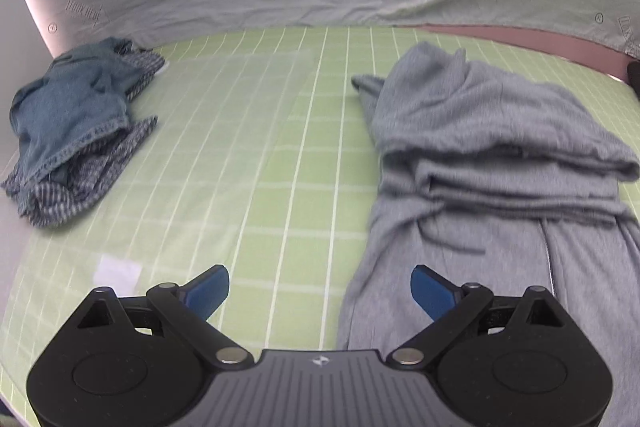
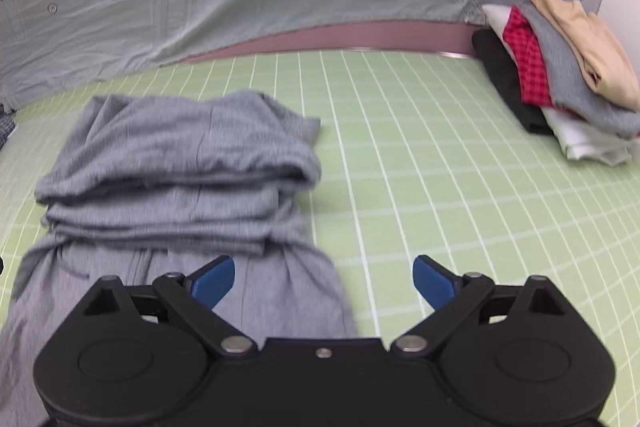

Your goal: Fold clothes

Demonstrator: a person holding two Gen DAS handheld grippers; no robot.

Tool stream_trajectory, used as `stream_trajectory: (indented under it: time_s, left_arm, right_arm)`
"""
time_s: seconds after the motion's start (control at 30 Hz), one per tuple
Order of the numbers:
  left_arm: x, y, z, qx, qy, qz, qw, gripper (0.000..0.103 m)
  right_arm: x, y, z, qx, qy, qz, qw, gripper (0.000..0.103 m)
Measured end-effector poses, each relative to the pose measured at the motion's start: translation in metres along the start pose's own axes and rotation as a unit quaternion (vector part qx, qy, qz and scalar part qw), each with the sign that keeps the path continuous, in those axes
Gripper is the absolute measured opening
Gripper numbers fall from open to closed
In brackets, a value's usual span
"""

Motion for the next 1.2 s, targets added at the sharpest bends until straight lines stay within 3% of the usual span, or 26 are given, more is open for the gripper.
stream_trajectory:
  time_s: [0.2,0.4,0.6,0.83,0.87,0.93,0.97,1.03,1.07,1.1,1.17,1.2]
  left_arm:
    - [0.007,0.008,0.070,0.013,0.045,0.009,0.9989,0.096]
    - [0.014,-0.001,0.106,0.012,0.061,0.033,0.9975,0.092]
    - [0.019,-0.015,0.122,0.008,0.063,0.058,0.9963,0.091]
    - [0.017,-0.012,0.128,0.048,0.072,0.077,0.9933,0.086]
    - [0.018,-0.014,0.127,0.046,0.071,0.078,0.9934,0.085]
    - [0.020,-0.018,0.126,0.035,0.065,0.081,0.9940,0.070]
    - [0.021,-0.021,0.124,0.034,0.066,0.087,0.9934,0.066]
    - [0.023,-0.026,0.122,0.035,0.069,0.103,0.9917,0.044]
    - [0.025,-0.029,0.120,0.036,0.071,0.110,0.9907,0.034]
    - [0.026,-0.032,0.119,0.037,0.073,0.118,0.9897,0.018]
    - [0.029,-0.037,0.114,0.038,0.074,0.129,0.9881,0.012]
    - [0.032,-0.038,0.110,0.038,0.070,0.132,0.9881,0.011]
  right_arm:
    - [0.002,0.001,0.075,-0.014,0.063,-0.015,0.998,0.097]
    - [0.011,0.001,0.120,-0.015,0.092,-0.023,0.995,0.097]
    - [0.019,0.001,0.134,-0.006,0.092,-0.026,0.995,0.097]
    - [0.020,-0.002,0.145,-0.008,0.106,-0.031,0.994,0.100]
    - [0.021,-0.002,0.146,-0.008,0.106,-0.032,0.994,0.100]
    - [0.022,-0.002,0.146,-0.012,0.105,-0.032,0.994,0.099]
    - [0.023,-0.002,0.146,-0.012,0.104,-0.034,0.994,0.097]
    - [0.026,0.000,0.145,-0.009,0.101,-0.042,0.994,0.087]
    - [0.028,0.003,0.143,-0.005,0.099,-0.053,0.994,0.075]
    - [0.030,0.007,0.140,0.000,0.098,-0.066,0.993,0.054]
    - [0.034,0.015,0.134,0.000,0.097,-0.102,0.990,0.025]
    - [0.036,0.017,0.130,0.000,0.092,-0.112,0.989,0.022]
Point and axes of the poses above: each gripper's, at about its wrist camera, not at the fingertips, and x roughly against the way its jaws point, y to its left, z to its underside, the point moved 10 cm from there along -x, roughly the way its jaws point, and after that the axes turned 6 degrees about y, right-handed, at the moved point
